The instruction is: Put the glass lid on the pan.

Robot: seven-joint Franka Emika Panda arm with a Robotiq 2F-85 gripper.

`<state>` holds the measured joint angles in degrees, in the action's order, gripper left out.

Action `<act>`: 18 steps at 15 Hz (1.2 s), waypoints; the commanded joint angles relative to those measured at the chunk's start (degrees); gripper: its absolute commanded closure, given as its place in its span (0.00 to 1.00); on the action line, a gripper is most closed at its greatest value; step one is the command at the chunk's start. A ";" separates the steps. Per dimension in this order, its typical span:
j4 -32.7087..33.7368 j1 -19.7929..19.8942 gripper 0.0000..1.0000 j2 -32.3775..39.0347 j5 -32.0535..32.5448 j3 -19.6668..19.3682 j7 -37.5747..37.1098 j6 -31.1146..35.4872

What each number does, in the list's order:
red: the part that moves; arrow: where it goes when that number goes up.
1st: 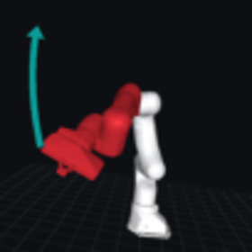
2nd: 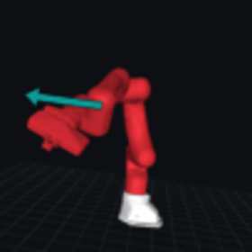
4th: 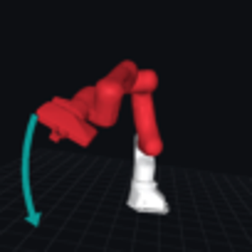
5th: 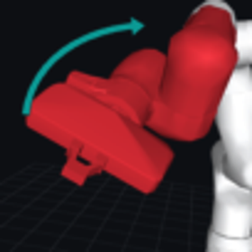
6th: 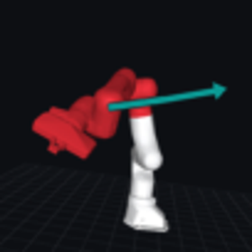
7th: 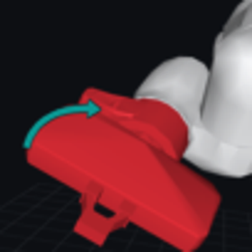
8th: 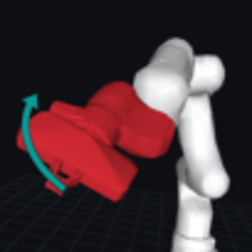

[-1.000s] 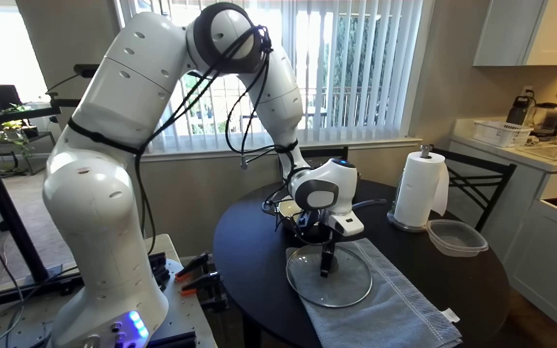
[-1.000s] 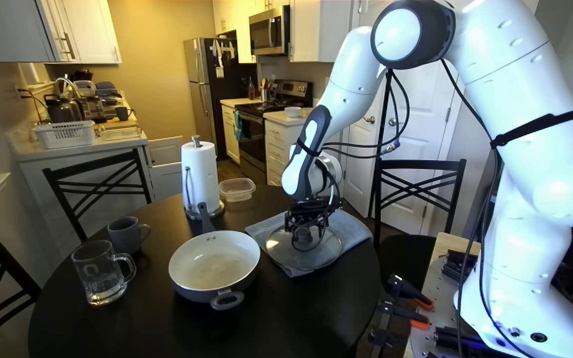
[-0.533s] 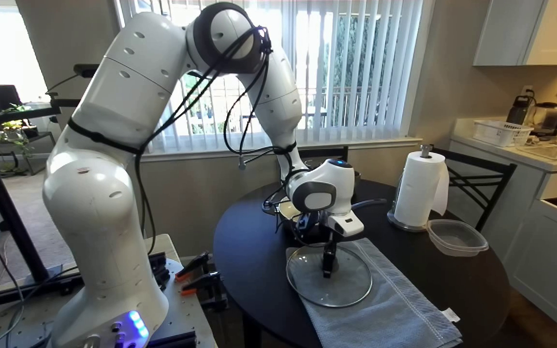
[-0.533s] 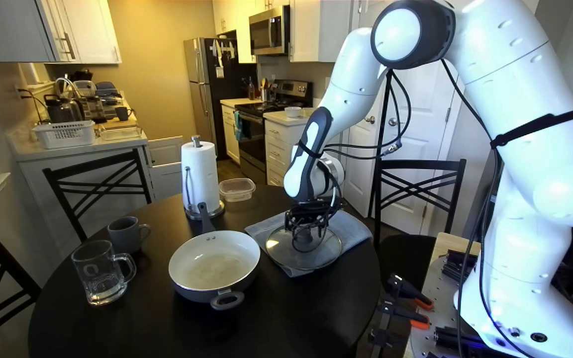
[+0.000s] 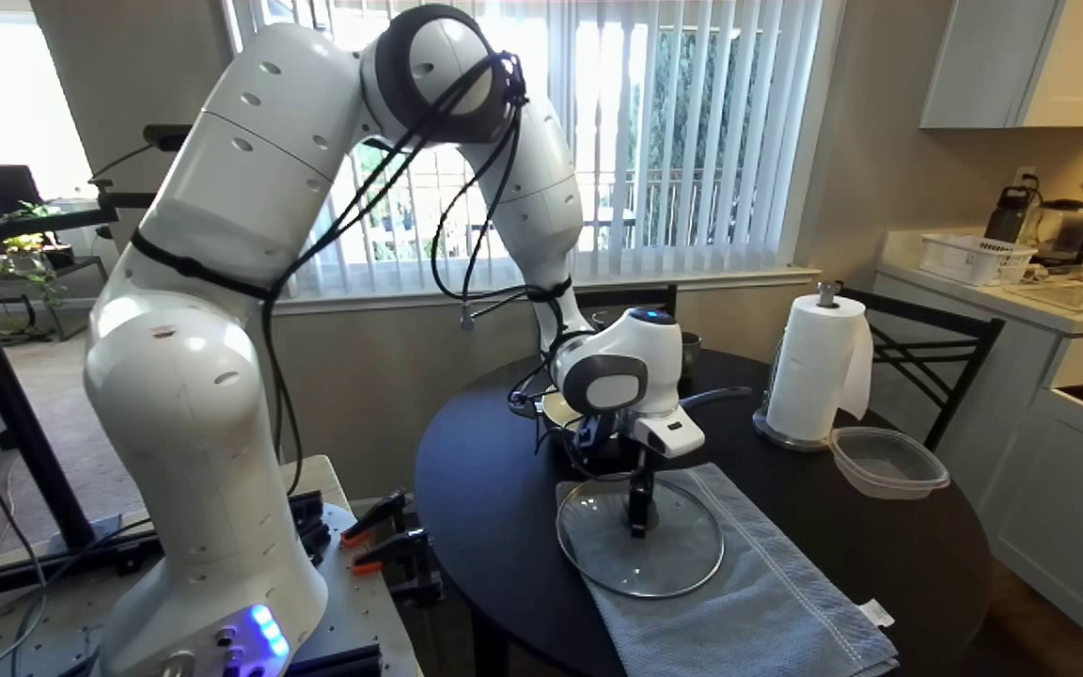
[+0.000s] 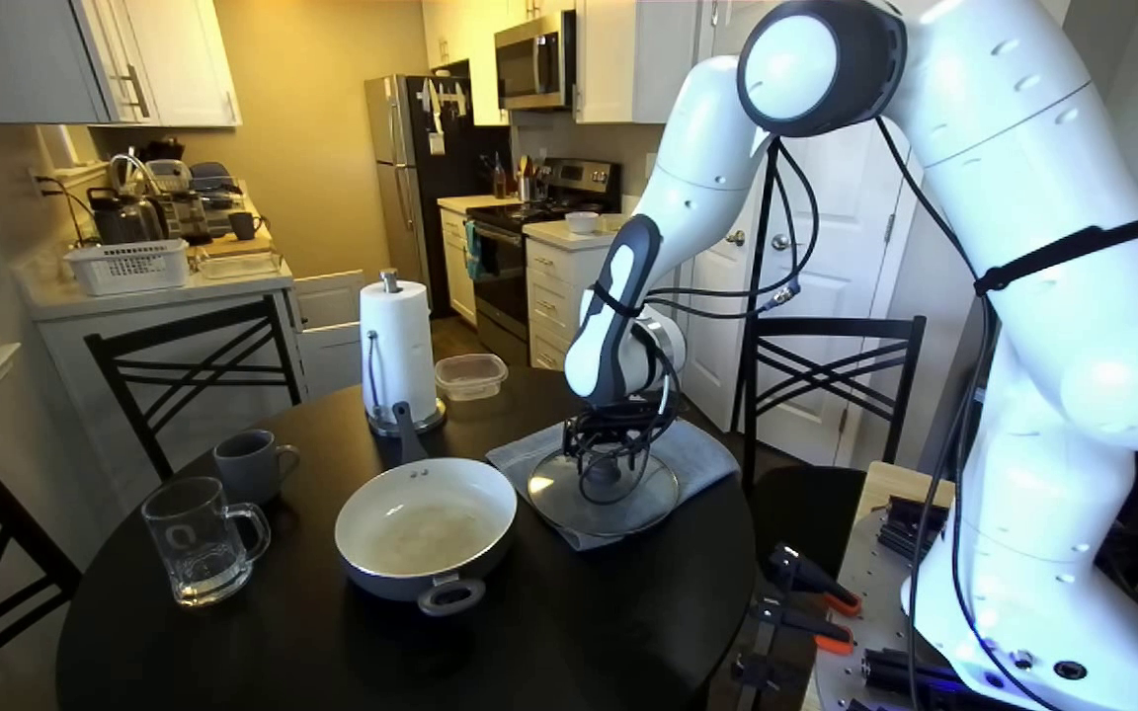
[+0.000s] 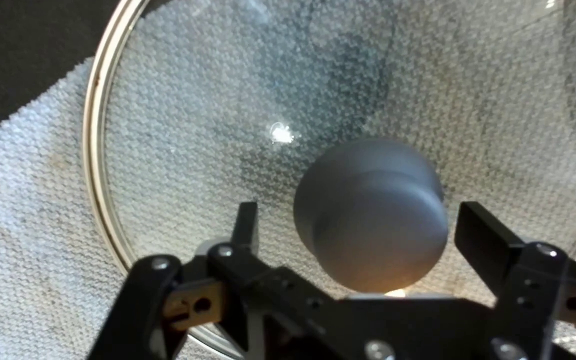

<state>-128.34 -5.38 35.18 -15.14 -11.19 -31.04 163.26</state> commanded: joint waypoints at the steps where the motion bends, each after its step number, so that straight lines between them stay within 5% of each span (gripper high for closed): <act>1: -2.77 -1.24 0.00 -2.67 0.02 -0.39 -0.78 1.78; 2: -2.75 -1.26 0.07 -2.76 0.01 -0.36 -0.71 1.77; 3: -2.73 -1.29 0.26 -2.88 0.06 -0.40 -0.66 1.74; 9: -2.88 -0.80 0.64 -3.62 -0.12 -0.46 -0.44 1.37; 18: -2.65 -0.71 0.67 -3.81 0.06 -0.49 -0.34 0.47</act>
<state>-129.08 -6.10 33.59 -15.14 -11.62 -31.04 163.45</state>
